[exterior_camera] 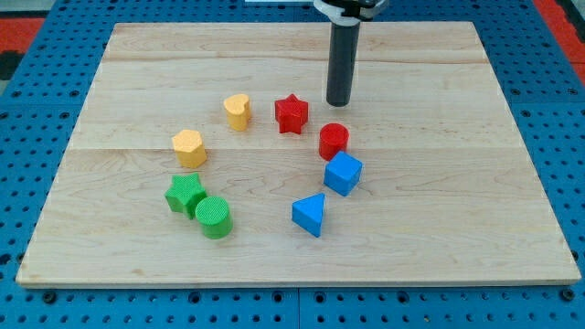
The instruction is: Separate green star and green circle
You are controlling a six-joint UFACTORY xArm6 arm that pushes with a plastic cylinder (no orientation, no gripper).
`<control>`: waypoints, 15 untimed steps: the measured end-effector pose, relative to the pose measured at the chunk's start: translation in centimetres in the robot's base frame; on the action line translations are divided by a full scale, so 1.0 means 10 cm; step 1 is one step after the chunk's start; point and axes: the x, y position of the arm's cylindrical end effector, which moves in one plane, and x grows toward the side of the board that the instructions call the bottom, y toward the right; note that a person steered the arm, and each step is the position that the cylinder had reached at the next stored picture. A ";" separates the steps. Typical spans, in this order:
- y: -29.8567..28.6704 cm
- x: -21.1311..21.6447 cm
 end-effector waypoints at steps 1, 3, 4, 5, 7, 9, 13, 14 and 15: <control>0.00 0.01; 0.46 -0.02; 0.60 -0.02; 0.61 -0.03; 0.61 -0.03; 0.86 0.24; 0.72 2.56; 0.53 2.59; -0.04 2.58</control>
